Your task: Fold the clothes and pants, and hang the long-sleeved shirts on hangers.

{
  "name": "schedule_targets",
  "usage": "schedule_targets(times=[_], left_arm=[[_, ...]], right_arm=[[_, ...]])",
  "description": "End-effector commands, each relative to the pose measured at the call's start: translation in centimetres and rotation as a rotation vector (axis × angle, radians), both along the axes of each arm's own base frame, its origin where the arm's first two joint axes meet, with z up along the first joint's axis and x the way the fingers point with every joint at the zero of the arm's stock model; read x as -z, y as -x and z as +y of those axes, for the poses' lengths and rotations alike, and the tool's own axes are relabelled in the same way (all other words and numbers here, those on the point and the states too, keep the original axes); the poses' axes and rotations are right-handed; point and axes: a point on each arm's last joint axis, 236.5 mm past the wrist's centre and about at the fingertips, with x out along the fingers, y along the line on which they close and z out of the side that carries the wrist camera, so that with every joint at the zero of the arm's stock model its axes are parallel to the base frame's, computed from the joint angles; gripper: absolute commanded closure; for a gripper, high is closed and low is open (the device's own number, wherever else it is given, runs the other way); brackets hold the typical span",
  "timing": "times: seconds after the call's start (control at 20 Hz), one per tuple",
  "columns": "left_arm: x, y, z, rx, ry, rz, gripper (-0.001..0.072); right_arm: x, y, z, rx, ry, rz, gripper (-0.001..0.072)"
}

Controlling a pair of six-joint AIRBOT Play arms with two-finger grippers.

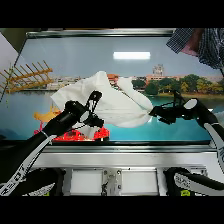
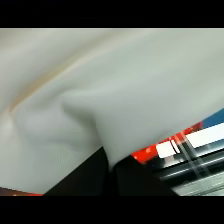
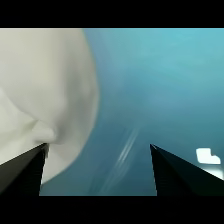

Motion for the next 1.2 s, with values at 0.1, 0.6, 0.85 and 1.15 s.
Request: schedule_targets(times=[0.1,0.6,0.85,1.15], left_arm=[[-2.8,-0.3,-0.1,0.002,0.040,-0.063,0.0691],[-35.8,-2.6,4.7,-0.142,0.490,-0.672,0.0691],[-54.5,6.9,6.2,-0.055,0.880,-1.061,0.0690],[-61.9,12.5,9.1,-0.029,1.001,-1.280,0.0690]], right_arm=[[2.6,-1.0,5.2,-0.047,-0.055,-0.027,0.0053],[-30.8,-8.7,3.4,-0.291,0.200,-0.776,0.0691],[-54.7,1.2,3.5,-0.236,0.251,-1.326,0.0691],[-61.8,10.5,3.3,-0.162,0.207,-1.524,0.0690]])
